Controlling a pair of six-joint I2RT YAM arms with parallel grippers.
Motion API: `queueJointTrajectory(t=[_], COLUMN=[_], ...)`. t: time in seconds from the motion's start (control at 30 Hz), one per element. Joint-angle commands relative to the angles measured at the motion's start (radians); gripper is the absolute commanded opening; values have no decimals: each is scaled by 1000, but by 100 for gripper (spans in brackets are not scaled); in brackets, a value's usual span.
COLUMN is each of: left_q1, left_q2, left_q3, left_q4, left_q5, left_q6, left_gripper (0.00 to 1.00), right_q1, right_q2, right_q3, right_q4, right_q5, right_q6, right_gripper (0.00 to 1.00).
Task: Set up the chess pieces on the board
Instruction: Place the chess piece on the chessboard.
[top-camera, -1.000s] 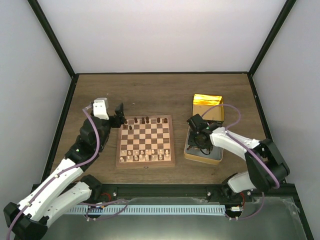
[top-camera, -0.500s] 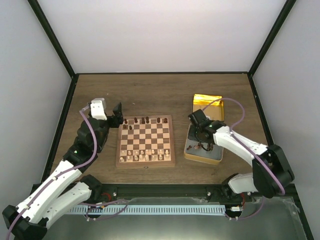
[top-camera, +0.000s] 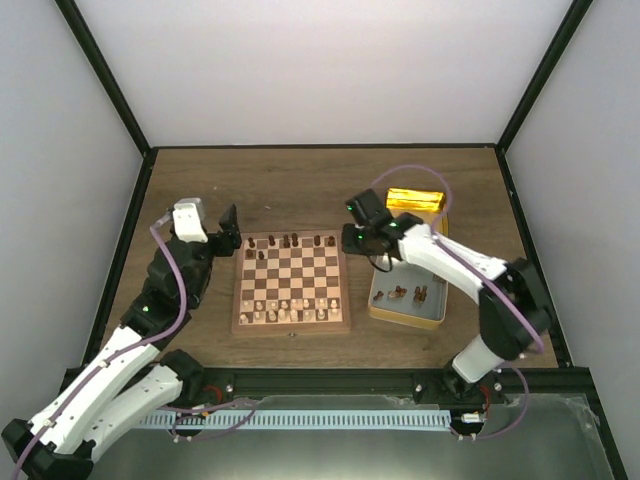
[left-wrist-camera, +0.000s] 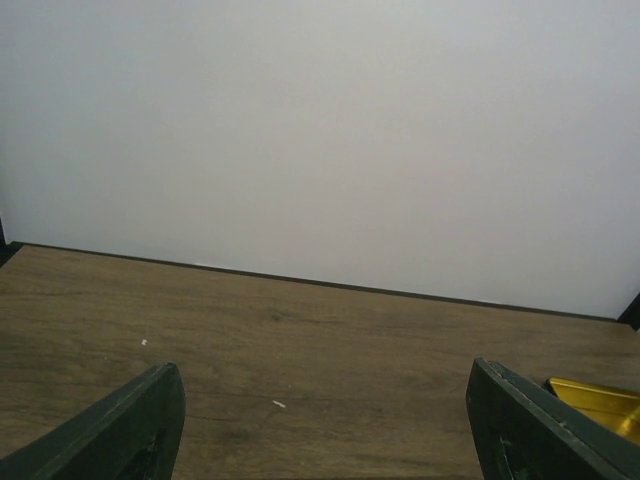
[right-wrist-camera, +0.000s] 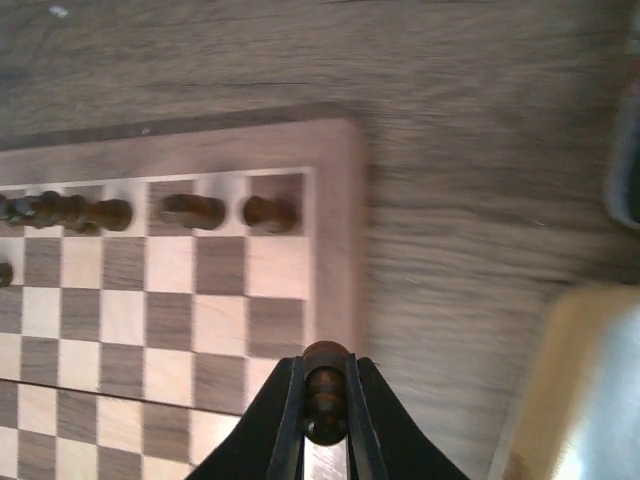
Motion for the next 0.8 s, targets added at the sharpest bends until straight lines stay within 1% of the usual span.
queueJointTrajectory(t=[0.0,0.17,0.27,0.4,0.77], left_q1=[4,4,4,4,4], left_q2=[-23,-51,-65,-72,-72], left_q3=[2,-7,-12,-14,-19], left_q4=[-9,-9,-5,-6,-4], left_q5=[-25,-49,-53,-54,-51], left_q6=[16,21,24,25,20], left_gripper=[79,79,79,79,79], right_q1=[87,142,154,166,173], right_q2=[162,320,386,461,546], right_q3=[161,331,403,481,566], right_q4=[-27,-50,-50,-73,-109], right_q5=[-30,-20,-30,1,6], right_q6=[-70,-91,-88,-88,-102], right_gripper=[5,5,5,5,5])
